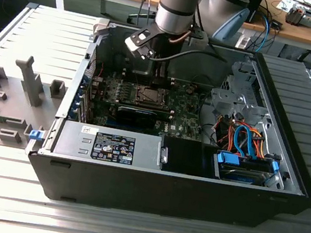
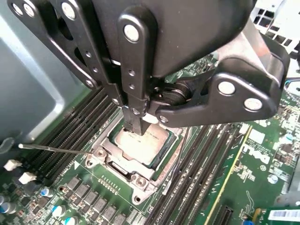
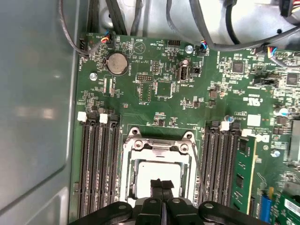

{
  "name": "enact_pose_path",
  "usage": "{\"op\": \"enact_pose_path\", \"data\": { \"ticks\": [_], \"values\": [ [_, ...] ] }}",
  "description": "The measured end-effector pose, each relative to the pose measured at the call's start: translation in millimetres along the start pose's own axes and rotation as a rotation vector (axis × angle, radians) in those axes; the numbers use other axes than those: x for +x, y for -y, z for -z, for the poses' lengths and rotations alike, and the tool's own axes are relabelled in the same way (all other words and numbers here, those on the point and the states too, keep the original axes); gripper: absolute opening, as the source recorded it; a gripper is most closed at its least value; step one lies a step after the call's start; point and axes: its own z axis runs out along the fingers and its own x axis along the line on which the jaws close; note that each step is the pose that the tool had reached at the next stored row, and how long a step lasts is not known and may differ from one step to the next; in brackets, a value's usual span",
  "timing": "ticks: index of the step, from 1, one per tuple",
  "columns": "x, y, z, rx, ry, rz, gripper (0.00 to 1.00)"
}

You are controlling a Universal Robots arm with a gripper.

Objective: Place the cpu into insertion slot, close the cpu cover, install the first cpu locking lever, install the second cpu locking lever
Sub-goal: 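Close the cpu cover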

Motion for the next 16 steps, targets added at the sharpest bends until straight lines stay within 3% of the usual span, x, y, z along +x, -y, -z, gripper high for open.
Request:
{"op": "enact_pose_path", "data": {
  "ticks": [10, 16],
  "values": [
    [-0.4, 0.5, 16.6, -0.0001, -0.0001, 0.0, 0.11],
    [-0.5, 0.6, 18.4, -0.0001, 0.0, 0.0, 0.11]
  ]
}}
